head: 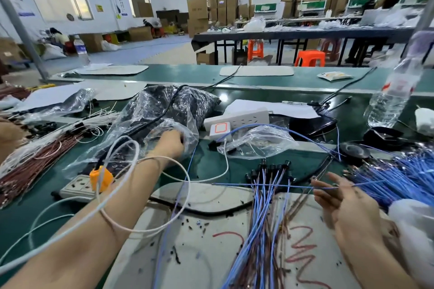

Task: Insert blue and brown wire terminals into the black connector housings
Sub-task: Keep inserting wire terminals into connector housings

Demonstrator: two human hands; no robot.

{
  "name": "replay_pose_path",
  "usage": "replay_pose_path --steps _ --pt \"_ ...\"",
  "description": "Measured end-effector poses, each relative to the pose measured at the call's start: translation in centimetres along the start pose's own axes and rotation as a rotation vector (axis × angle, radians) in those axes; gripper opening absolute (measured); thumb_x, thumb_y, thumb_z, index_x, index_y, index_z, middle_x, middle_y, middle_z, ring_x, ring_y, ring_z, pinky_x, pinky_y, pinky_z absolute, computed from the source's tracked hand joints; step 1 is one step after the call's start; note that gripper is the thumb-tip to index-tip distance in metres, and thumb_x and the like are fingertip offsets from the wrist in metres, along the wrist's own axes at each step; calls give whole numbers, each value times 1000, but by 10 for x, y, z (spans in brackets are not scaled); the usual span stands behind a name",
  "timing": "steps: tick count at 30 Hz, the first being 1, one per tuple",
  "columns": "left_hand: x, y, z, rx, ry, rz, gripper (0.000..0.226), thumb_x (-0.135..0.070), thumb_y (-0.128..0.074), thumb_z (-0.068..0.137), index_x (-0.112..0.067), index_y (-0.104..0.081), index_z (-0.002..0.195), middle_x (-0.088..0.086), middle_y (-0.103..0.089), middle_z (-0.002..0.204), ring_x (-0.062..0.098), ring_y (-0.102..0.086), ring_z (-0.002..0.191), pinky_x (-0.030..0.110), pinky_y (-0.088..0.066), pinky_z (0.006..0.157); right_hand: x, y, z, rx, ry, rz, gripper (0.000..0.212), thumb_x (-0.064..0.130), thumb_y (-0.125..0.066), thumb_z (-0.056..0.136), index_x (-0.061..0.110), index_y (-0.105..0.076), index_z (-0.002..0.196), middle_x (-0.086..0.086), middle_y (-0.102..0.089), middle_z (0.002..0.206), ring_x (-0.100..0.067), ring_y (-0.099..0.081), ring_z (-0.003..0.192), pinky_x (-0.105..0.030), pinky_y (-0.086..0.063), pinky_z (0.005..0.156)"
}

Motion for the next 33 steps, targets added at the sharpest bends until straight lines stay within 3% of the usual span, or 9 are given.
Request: replay_pose_path --steps 4,6,9,14,16,19,22,28,33 --pt "4 0 1 -22 3 -82 26 -7 -49 89 -16 -48 64 15 -60 84 26 -50 74 27 -36 68 8 -2 -5 -29 42 17 27 35 -37 103 24 -61 102 -13 -73 75 -25 -72 64 -32 -60 57" --pt "8 -4 2 2 14 -122 8 -10 -52 89 -11 -57 83 12 -64 92 24 -55 79 29 -41 73 8 -3 -6 -17 34 31 19 28 -47 99 18 -64 100 -9 -73 71 -18 -71 62 -25 -59 58" --pt "13 1 -3 -38 98 -205 2 -11 -57 87 -12 -57 85 5 -60 85 17 -53 76 31 -45 77 8 -5 -7 7 38 -37 19 15 -49 98 9 -67 96 1 -71 68 -8 -66 62 -14 -54 57" --pt "-7 44 -32 -81 98 90 14 -13 -54 84 -7 -66 81 13 -65 86 26 -60 77 29 -49 66 12 -5 -11 -29 28 53 37 33 -33 104 14 -61 91 -11 -73 71 -21 -70 61 -27 -59 57" --pt "-42 59 -53 -223 -100 -40 14 -11 -56 83 -9 -70 84 9 -67 84 25 -60 79 29 -49 73 15 -6 -11 -36 44 78 37 35 -34 104 14 -60 89 -7 -71 65 -18 -67 59 -24 -58 56" --pt "-104 34 -95 -76 -347 -504 16 -2 -56 85 -15 -65 85 4 -66 78 21 -62 71 28 -50 68 17 -11 -15 -9 40 131 31 24 -39 103 12 -62 87 2 -65 57 -9 -61 54 -17 -54 55" --pt "-138 -9 -130 -123 -517 -626 20 6 -48 89 -6 -62 96 6 -65 87 21 -61 80 30 -49 77 20 -13 -18 30 40 190 29 16 -38 102 9 -63 89 1 -65 58 -7 -61 53 -16 -53 56" --pt "-123 -50 -132 -142 -489 -762 29 6 -54 89 -10 -63 111 -11 -56 92 2 -54 74 16 -45 76 28 -5 -12 -25 79 315 26 17 -40 101 11 -62 90 1 -67 63 -9 -62 59 -17 -53 58" --pt "-125 -56 -140 -45 -516 -904 34 -3 -58 89 -29 -61 109 -8 -62 89 2 -57 71 23 -49 73 -2 -40 -33 198 -19 30 21 6 -55 84 8 -74 75 -9 -70 69 -14 -65 58 -20 -56 58"
Point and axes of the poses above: each hand's wrist, its own z-axis towards the middle knuckle, its own y-axis out of the back of the hand, x = y × z, the point moved 6 cm from there along z, towards the middle knuckle
